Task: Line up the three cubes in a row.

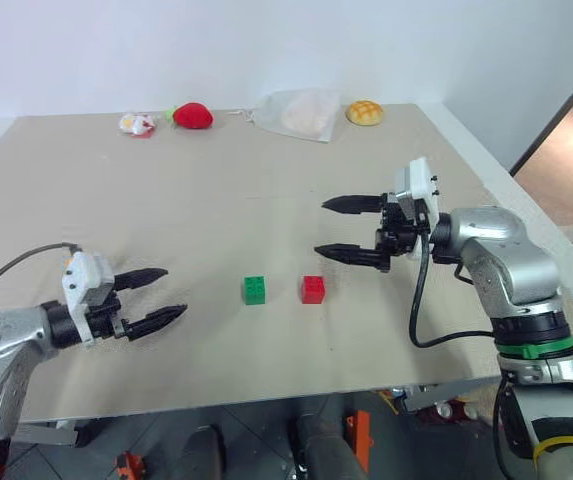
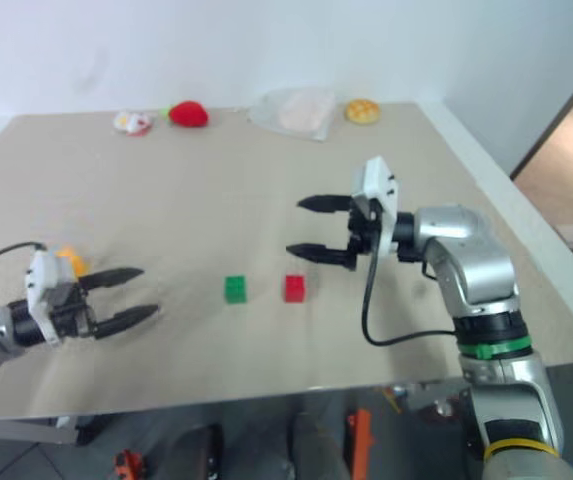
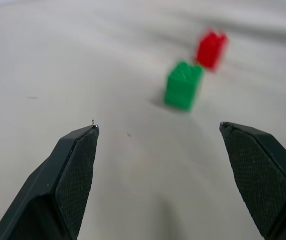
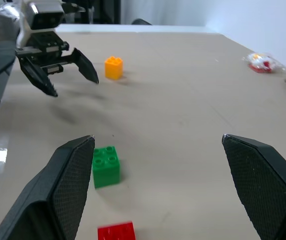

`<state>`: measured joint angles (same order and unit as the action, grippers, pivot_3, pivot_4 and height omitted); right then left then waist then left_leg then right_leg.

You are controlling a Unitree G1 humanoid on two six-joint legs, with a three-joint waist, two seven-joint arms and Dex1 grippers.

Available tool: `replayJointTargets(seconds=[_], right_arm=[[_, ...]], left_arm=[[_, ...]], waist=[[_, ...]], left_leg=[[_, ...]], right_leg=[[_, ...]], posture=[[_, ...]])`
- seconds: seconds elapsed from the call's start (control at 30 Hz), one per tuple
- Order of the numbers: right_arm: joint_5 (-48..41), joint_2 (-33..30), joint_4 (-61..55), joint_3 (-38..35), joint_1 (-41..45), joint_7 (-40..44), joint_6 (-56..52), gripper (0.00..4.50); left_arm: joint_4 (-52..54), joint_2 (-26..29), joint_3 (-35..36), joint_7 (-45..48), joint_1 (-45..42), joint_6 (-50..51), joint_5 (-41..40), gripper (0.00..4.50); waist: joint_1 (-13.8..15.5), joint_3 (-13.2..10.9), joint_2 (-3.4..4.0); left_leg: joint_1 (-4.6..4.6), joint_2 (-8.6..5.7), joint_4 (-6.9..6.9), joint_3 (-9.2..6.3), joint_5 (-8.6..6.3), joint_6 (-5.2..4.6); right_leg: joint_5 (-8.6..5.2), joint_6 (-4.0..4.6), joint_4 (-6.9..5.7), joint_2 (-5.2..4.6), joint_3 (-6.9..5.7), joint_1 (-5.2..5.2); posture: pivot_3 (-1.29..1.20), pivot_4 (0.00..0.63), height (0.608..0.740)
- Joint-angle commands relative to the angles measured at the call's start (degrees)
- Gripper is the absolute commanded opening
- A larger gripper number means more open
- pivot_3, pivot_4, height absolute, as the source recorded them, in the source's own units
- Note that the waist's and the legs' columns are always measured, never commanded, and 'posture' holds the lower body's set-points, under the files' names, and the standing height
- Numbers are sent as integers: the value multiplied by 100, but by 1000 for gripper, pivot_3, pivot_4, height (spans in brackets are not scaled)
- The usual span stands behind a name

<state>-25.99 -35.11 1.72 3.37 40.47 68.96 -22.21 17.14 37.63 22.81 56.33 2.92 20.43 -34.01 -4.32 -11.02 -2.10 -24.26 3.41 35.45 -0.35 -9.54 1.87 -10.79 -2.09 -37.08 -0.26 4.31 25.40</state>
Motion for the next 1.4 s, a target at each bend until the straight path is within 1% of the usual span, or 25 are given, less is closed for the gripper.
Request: replayJointTargets(seconds=[0.03,0.13,0.27,0.37,0.47,0.57,0.7,0.8,0.87,1.1,1.4], right_arm=[[24,140,67,57,182,97,185,4248],[7,261,148,102,264,168,217,4248],[47,462,250,213,379,265,293,4248],[28,575,252,262,418,291,294,4248],[35,711,88,351,365,216,287,4248],[74,862,-124,411,267,-34,205,4248],[176,998,-219,397,242,-419,149,4248],[189,1072,-456,374,203,-780,3,4248],[143,1036,-651,370,128,-860,-89,4248],[99,953,-1108,388,-35,-1077,-317,4248],[-3,922,-1467,422,-163,-1208,-600,4248]], left_arm=[[543,-242,1101,-730,460,-59,-392,4013],[661,-326,1356,-695,1010,-261,-327,4013],[304,-368,1645,-512,1648,-680,-139,4013],[-231,-268,1782,-390,1830,-1020,49,4013],[-988,-124,1986,-338,1745,-1291,133,4013],[-1751,108,1873,-225,1382,-1587,295,4013],[-2286,276,1673,-118,989,-1789,429,4013],[-2963,471,1294,17,286,-1910,598,4013],[-3405,553,1025,165,-70,-2050,747,4013],[-4827,631,647,261,-1003,-2453,1032,4013],[-5792,663,400,329,-1782,-2764,1217,4013]], waist=[[0,0,0],[-6,0,-1],[-20,3,-5],[-17,3,-6],[-25,3,-6],[-21,3,-6],[-17,8,-13],[3,9,-15],[13,11,-18],[1,14,-23],[14,19,-31]], left_leg=[[1,3,0,0,0,0],[5,4,1,1,0,0],[5,2,3,4,-3,4],[5,3,3,2,-4,6],[5,4,2,2,-5,8],[4,5,2,4,-7,11],[1,8,1,7,-11,20],[-2,11,0,12,-16,27],[-7,14,-2,11,-15,27],[-7,27,-12,19,-29,45],[-8,30,-7,17,-28,46]], right_leg=[[1,1,0,3,-1,0],[1,5,1,4,-2,0],[-2,10,3,0,-1,1],[-5,16,3,0,-3,4],[-8,20,3,-1,-5,6],[-9,23,3,-3,-6,11],[-9,24,3,-9,-11,12],[-9,24,3,-14,-18,12],[-9,24,3,-13,-26,14],[-24,32,-2,1,-27,22],[-21,26,-7,5,-24,19]], posture=[[0,150,739],[0,150,739],[0,150,739],[0,150,739],[0,150,739],[0,150,739],[0,150,739],[0,150,739],[0,150,739],[0,150,739],[0,150,739]])
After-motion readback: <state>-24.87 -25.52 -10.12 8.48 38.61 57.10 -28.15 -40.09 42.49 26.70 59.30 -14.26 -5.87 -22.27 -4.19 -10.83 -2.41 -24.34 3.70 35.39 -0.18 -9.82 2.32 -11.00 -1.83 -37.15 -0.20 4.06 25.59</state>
